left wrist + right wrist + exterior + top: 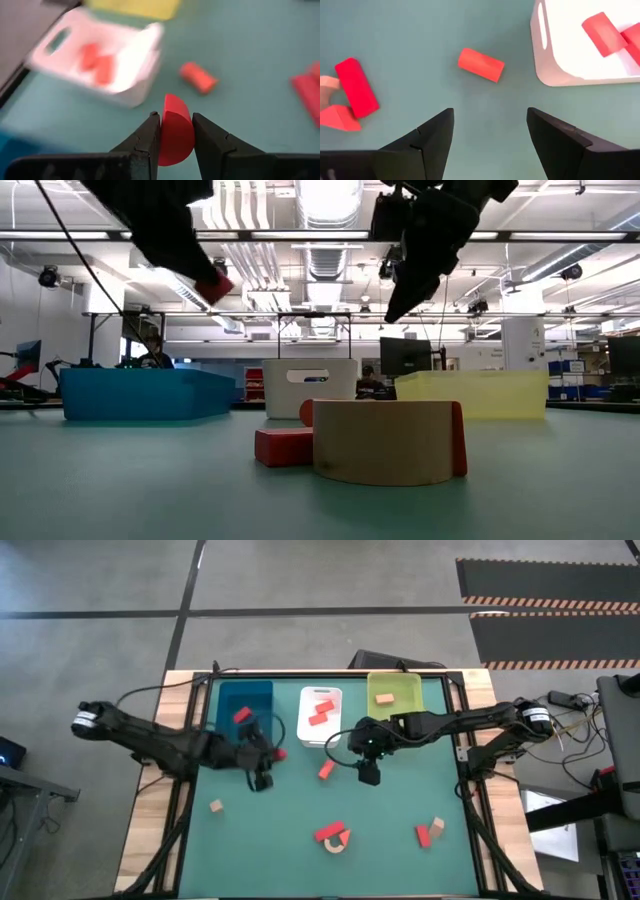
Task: Sort & place blocks by color
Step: Put the top left red block into the blue bin
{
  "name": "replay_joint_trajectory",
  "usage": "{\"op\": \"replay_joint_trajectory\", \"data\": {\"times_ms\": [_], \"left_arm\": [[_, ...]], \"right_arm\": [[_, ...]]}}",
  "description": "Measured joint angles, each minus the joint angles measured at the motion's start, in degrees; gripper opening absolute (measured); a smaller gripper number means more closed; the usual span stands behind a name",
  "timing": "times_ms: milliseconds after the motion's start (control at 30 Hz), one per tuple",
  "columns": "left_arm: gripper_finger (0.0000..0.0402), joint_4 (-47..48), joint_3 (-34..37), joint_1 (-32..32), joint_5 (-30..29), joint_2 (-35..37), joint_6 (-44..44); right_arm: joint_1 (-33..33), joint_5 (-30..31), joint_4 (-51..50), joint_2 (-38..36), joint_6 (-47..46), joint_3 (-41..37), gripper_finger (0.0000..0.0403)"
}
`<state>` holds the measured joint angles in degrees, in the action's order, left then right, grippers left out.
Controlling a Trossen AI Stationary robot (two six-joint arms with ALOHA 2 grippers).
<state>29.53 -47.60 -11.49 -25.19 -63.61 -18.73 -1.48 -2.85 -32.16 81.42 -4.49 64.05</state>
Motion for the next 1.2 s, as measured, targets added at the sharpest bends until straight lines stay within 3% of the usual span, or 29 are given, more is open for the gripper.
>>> {"op": "replay_joint_trajectory", "data": {"times_ms": [100,267,467,667,900,1200], "left_arm": [[0.0074,11.5,-3.4,5.6,-0.1,1.5,-3.4],[0.0074,20.8,-7.3,18.2,3.3,1.8,-2.0],[0.0074,21.7,-8.4,35.0,11.4,-1.7,8.3],[0.0074,20.6,-8.3,47.8,13.6,-8.7,18.1],[0.0074,12.3,-8.3,54.8,14.3,-19.1,26.8],[0.0074,10.9,-9.0,56.9,14.2,-27.8,31.2]], "right_arm": [[0.0,0.0,1.5,0.0,1.5,0.0,0.0236],[0.0,0.0,1.2,0.0,2.7,0.0,0.0235],[0.0,0.0,1.3,0.0,5.7,0.0,0.0233],[0.0,0.0,1.6,0.0,7.9,-0.1,0.0231],[0.0,0.0,3.8,0.0,9.1,-1.6,0.0231],[0.0,0.0,4.2,0.1,9.1,-2.3,0.0231]]}}
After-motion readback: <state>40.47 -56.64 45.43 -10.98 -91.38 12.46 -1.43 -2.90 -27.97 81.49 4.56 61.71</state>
